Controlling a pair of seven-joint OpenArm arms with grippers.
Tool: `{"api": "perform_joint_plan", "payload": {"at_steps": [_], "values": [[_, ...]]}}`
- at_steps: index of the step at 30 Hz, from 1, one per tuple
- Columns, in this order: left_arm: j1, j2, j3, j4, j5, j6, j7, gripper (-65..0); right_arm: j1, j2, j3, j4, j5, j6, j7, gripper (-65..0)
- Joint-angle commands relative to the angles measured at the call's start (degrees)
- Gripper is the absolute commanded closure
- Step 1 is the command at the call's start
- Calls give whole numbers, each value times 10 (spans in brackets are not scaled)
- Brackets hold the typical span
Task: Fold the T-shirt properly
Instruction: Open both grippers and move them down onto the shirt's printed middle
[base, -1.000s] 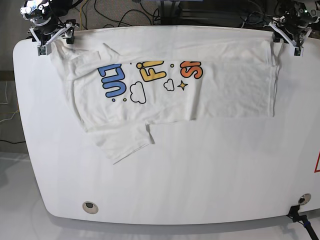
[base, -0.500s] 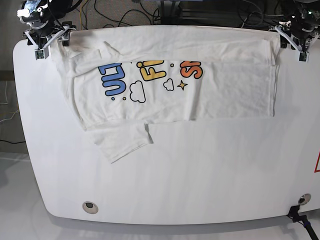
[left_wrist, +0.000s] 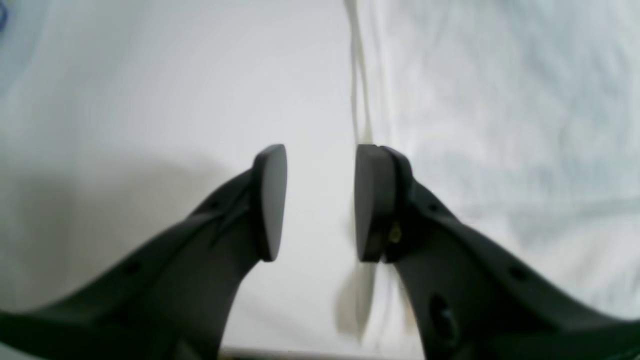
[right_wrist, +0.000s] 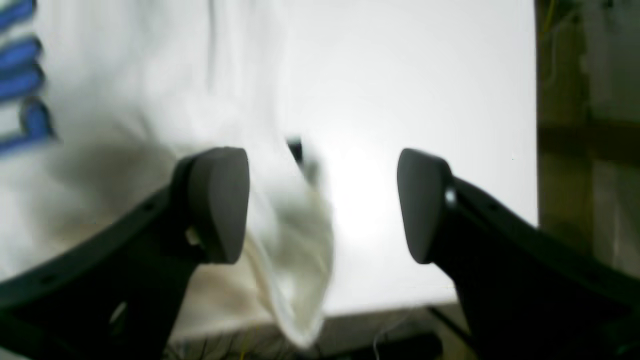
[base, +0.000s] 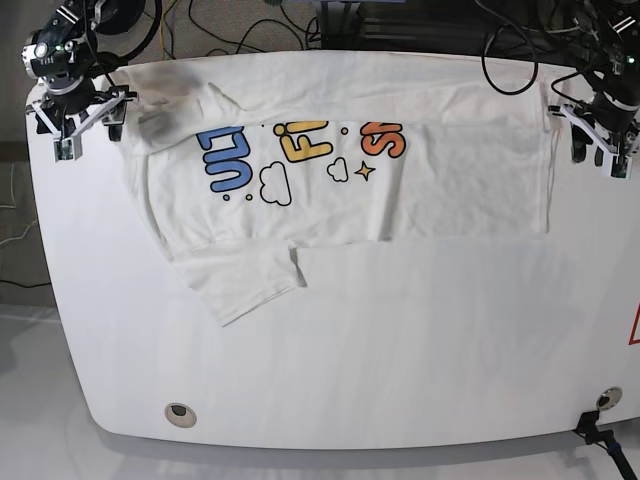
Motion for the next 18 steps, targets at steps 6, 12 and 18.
{"api": "perform_joint_plan", "payload": {"at_steps": [6,12,18], "values": [[-74,11,103,3,63,2,-15,-209,77,6,-77,-6,1,1,12,-443],[-139,33,136,-44,128,2,-16,-209,165,17,-83,-98,-12,1,13,-445],[-199,30,139,-128,129,2,-34,-209,258,34,-85,-214,-40,1,16,-448]]}}
